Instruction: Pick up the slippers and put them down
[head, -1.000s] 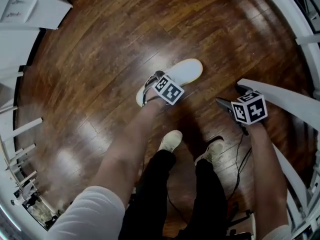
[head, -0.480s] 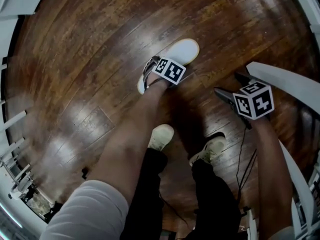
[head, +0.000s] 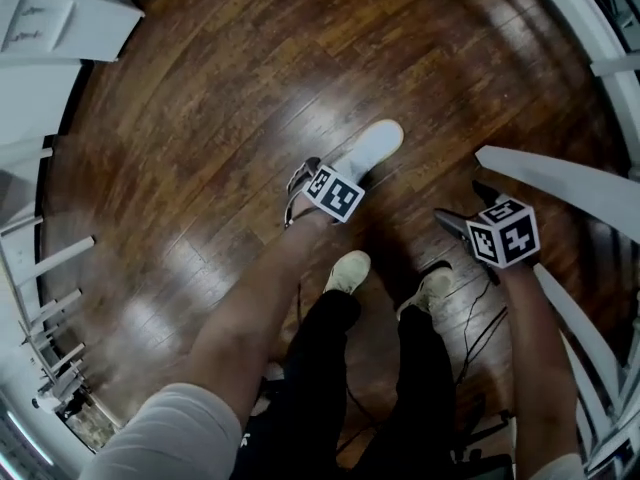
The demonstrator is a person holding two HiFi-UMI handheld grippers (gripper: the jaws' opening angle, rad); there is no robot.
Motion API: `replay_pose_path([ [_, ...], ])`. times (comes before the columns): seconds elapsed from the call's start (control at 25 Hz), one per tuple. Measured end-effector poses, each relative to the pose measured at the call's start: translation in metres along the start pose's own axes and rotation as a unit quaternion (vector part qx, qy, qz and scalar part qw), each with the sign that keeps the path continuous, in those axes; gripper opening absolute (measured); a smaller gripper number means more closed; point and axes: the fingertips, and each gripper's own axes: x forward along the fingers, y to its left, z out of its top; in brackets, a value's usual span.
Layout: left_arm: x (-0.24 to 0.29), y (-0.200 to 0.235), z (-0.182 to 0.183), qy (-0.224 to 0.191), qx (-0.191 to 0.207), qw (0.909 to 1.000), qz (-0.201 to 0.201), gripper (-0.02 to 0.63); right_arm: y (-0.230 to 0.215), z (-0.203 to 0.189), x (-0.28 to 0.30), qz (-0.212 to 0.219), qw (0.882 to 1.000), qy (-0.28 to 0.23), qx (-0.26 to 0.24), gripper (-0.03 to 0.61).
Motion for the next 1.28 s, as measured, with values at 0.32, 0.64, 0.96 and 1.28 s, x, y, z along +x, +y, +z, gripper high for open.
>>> replay_pose_path([
  [0.32, -0.275, -0.057, 0.004, -0.066, 0.06, 0.9951, -0.042, 0.541, 0.133, 0.027, -0.227, -0.042, 0.995, -0.048, 0.071, 0.414],
  [0.64, -0.561, -0.107, 0.025, -0.167, 0.164, 0.9696, -0.072, 0.517, 0.277, 0.028, -0.512, -0.168, 0.954, -0.176, 0.173, 0.414],
  [0.96, -0.708, -0.242, 0.058, -0.236, 0.248, 0.929, -0.141, 0.52, 0.338, -0.101, -0.67, -0.272, 0.891, -0.259, 0.255, 0.414],
  [1.28, -0.754, -0.385, 0.074, -0.246, 0.251, 0.9179, -0.183, 0.52, 0.372, -0.234, -0.73, -0.307, 0.833, -0.317, 0.334, 0.413],
])
